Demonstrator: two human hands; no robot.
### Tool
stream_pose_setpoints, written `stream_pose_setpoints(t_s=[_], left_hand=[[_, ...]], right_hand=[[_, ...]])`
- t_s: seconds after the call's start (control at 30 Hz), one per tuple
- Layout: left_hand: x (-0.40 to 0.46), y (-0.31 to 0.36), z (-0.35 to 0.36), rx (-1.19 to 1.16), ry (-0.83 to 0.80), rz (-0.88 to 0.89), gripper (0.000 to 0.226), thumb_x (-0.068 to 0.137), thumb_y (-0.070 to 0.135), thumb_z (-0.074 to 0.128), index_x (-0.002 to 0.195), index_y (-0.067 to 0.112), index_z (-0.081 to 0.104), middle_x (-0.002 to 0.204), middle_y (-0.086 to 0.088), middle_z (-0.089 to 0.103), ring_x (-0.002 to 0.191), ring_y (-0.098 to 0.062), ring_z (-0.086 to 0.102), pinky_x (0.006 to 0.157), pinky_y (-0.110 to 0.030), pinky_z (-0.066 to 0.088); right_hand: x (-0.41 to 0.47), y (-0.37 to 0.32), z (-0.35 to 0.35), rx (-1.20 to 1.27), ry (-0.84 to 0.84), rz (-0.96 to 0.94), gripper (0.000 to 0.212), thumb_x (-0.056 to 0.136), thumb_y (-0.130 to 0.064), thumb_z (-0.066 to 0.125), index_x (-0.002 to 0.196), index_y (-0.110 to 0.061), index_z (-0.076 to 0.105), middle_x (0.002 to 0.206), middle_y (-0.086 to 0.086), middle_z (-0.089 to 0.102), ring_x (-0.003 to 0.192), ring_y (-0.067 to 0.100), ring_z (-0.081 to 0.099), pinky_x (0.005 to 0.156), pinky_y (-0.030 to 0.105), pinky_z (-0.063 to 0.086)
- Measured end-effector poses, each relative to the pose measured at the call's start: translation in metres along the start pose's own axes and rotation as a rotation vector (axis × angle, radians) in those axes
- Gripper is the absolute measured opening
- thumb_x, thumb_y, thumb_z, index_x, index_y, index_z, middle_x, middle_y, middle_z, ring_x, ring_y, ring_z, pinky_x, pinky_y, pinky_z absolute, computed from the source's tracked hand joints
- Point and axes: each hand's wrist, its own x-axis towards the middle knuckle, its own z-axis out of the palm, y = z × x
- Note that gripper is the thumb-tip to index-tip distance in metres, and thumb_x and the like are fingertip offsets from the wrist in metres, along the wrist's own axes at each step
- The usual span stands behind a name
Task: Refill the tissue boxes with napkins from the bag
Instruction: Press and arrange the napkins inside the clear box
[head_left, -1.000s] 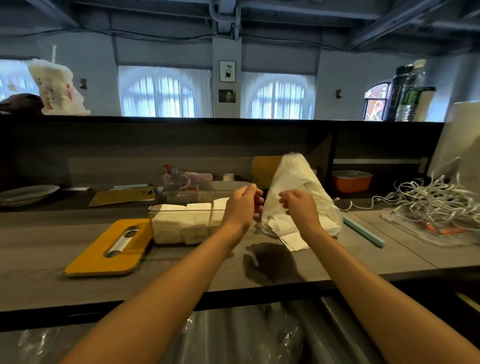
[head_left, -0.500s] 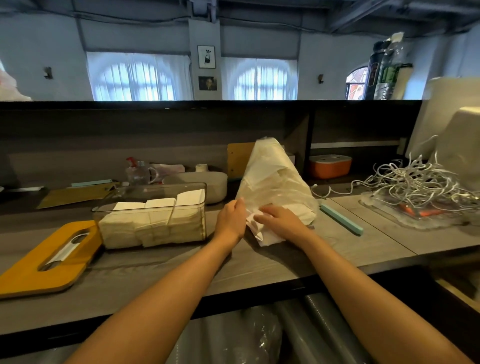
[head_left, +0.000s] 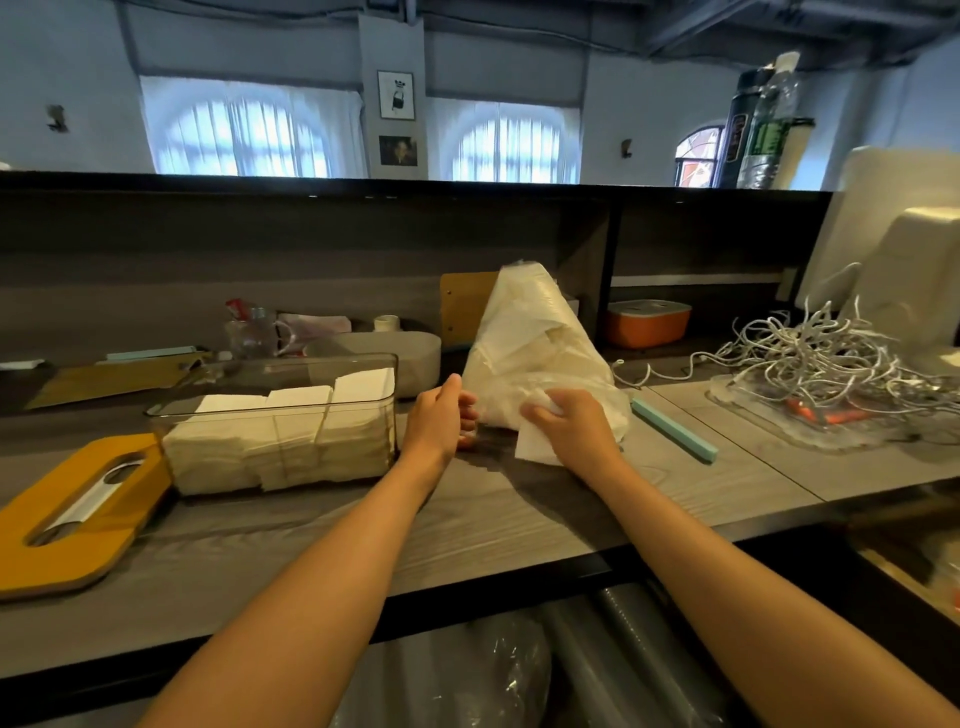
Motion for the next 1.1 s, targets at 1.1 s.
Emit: stream_pose_setpoints(t_s=[1.1], left_hand=[[-0.004, 0.008, -0.002, -0.395, 0.022, -0.017, 0.016, 0.100, 0.019, 0.058, 0.091, 0.008, 0.067, 0.072, -0.009, 0.069, 0.053, -0.010, 0.064, 0.049, -0.019, 0.053]], right_hand=[[0.037, -0.019, 0.008, 0.585, 0.002, 0.176, 0.004, 0.090, -0.021, 0.069, 0.094, -0.022, 0.067, 0.112, 0.008, 0.065, 0.103, 0.025, 0.061, 0.092, 0.040, 0.053]])
